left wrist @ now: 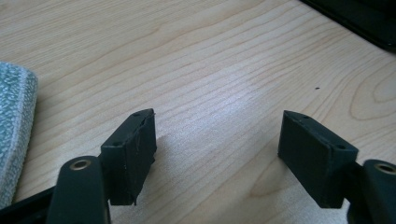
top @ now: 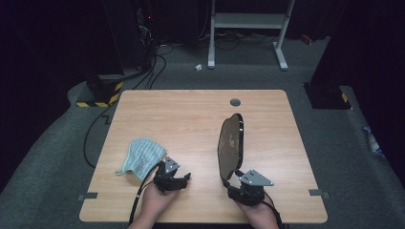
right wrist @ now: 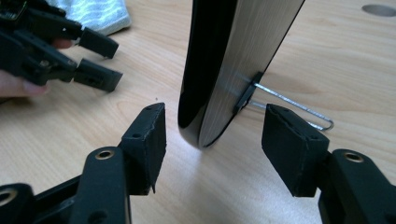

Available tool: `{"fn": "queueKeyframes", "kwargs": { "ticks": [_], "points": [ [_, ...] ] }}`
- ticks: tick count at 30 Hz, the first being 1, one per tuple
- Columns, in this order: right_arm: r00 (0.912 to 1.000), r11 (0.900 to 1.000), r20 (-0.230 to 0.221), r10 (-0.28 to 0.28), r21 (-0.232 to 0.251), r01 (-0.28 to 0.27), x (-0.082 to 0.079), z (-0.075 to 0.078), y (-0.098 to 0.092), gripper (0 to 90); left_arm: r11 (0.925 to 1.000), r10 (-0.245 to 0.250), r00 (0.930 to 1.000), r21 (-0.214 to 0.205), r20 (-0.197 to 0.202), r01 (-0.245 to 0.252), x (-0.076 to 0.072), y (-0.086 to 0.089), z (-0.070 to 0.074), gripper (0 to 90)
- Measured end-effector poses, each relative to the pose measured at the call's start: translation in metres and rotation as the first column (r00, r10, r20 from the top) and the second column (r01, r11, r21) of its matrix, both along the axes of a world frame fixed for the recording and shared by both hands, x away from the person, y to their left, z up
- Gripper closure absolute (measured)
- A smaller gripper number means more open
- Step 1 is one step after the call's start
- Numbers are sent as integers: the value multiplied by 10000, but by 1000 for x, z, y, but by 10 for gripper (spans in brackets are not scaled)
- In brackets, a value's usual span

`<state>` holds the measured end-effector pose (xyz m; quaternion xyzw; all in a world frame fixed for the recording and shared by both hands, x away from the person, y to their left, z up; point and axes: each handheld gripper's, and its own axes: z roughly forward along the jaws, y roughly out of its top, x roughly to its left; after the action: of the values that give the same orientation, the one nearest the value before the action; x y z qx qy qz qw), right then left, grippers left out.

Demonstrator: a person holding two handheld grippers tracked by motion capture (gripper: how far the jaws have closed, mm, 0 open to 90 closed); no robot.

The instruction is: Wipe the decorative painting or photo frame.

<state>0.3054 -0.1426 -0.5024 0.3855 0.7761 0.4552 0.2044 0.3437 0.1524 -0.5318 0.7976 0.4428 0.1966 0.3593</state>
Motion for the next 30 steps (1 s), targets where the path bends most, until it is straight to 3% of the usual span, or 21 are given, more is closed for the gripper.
{"fn": "queueKeyframes", "kwargs": {
  "ticks": [8,13,20,30],
  "points": [
    [9998,9999,-147,-97,-35,97,3,-2,-1,430,9997,-119,9999,-194,-96,117,0,0,0,233],
    [9990,9999,-456,21,129,-15,7,-3,-6,397,9998,-208,9998,75,-24,208,-1,-3,0,222],
    [9997,9998,-232,-111,161,115,8,-4,-11,363,9997,-236,9997,102,-42,236,-1,-3,0,209],
    [9984,9981,-340,-443,405,456,13,-4,-24,353,9998,-195,9998,93,-55,195,-1,-3,0,205]
  ]
}}
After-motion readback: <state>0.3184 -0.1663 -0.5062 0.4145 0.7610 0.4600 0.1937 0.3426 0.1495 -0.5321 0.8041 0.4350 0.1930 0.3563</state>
